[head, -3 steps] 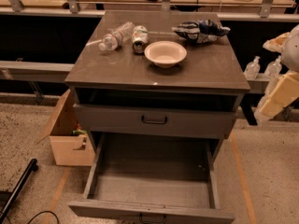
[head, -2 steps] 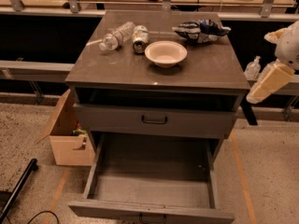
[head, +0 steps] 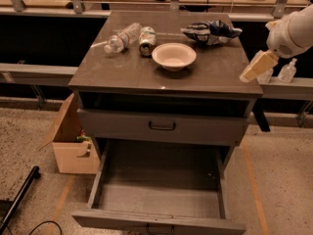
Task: Place blue chip bag into paper bowl
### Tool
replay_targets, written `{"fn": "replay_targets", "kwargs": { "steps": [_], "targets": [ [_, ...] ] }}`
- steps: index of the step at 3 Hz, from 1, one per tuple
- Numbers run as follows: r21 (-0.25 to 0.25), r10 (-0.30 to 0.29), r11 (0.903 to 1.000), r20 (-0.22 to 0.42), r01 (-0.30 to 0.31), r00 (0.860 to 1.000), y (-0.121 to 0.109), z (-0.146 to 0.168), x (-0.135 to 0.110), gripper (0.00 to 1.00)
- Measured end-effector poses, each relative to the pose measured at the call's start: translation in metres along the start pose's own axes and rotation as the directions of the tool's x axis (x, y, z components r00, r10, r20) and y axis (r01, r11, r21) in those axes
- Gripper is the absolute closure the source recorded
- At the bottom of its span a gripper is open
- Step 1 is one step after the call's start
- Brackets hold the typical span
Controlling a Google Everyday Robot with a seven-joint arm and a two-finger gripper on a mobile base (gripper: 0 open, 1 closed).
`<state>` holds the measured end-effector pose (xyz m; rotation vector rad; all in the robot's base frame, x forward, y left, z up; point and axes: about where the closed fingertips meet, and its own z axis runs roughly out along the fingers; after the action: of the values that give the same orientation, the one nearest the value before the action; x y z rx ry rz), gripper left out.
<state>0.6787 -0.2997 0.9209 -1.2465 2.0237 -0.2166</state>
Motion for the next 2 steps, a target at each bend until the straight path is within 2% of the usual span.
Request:
{"fn": "replay_targets", "kwargs": {
  "steps": [1,2],
  "targets": [
    [-0.003,0.000,1.0000,0.003,0.000,1.000,-0.0002,0.0045,-0.0009,0.00],
    [0.014,0.034,0.9993,0.043,-0.035,0.998,-0.0015,0.0131,-0.0014,0.00]
  ]
}}
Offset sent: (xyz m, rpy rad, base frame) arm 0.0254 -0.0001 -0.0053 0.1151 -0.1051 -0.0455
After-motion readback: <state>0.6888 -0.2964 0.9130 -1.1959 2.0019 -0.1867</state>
